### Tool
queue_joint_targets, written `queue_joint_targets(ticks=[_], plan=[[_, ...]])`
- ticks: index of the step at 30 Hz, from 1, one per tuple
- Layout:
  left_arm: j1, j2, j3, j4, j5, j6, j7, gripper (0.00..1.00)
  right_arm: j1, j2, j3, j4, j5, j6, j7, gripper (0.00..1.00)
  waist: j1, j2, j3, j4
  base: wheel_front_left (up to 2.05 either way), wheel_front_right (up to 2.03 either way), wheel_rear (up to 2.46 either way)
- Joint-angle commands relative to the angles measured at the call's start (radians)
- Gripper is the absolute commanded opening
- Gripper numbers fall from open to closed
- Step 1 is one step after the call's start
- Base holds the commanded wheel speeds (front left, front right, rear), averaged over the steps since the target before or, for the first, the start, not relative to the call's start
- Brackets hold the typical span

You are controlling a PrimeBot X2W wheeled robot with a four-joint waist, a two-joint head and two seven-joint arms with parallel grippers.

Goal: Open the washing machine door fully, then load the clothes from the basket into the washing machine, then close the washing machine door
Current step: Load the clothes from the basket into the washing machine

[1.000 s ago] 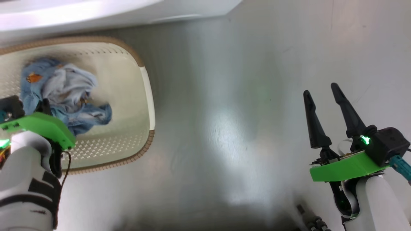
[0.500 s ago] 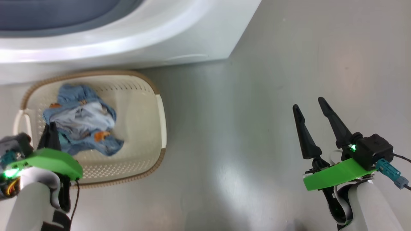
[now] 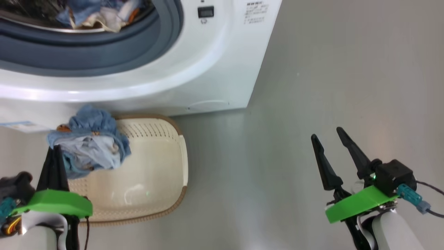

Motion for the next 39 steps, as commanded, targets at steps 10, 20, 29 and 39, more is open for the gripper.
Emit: queue_joint_targets(ticks=[10, 20, 29, 39], plan=[[0.162, -0.008, 0.056, -0.245, 0.019, -0.021, -0.006, 0.0, 0.083, -0.014, 0.036, 0.023, 0.024, 0.002, -0.005, 1.0, 0.0, 0.0, -0.224, 0.005, 0.0, 0.0, 0.0], [0.332, -0.017, 0.057, -0.393, 0.032, -0.029, -0.006, 0.0, 0.127, -0.009, 0.043, 0.028, 0.024, 0.002, -0.005, 1.0, 0.0, 0.0, -0.365, -0.016, 0.0, 0.0, 0.0], [0.449, -0.018, 0.048, -0.486, 0.045, -0.009, -0.006, 0.0, 0.156, -0.019, 0.034, 0.017, 0.017, 0.002, -0.005, 1.0, 0.0, 0.0, -0.418, -0.032, 0.0, 0.0, 0.0], [0.509, -0.018, 0.017, -0.51, 0.015, 0.031, -0.006, 0.0, 0.17, -0.021, 0.025, 0.01, 0.017, 0.002, -0.005, 1.0, 0.0, 0.0, -0.425, -0.031, 0.0, 0.0, 0.0]])
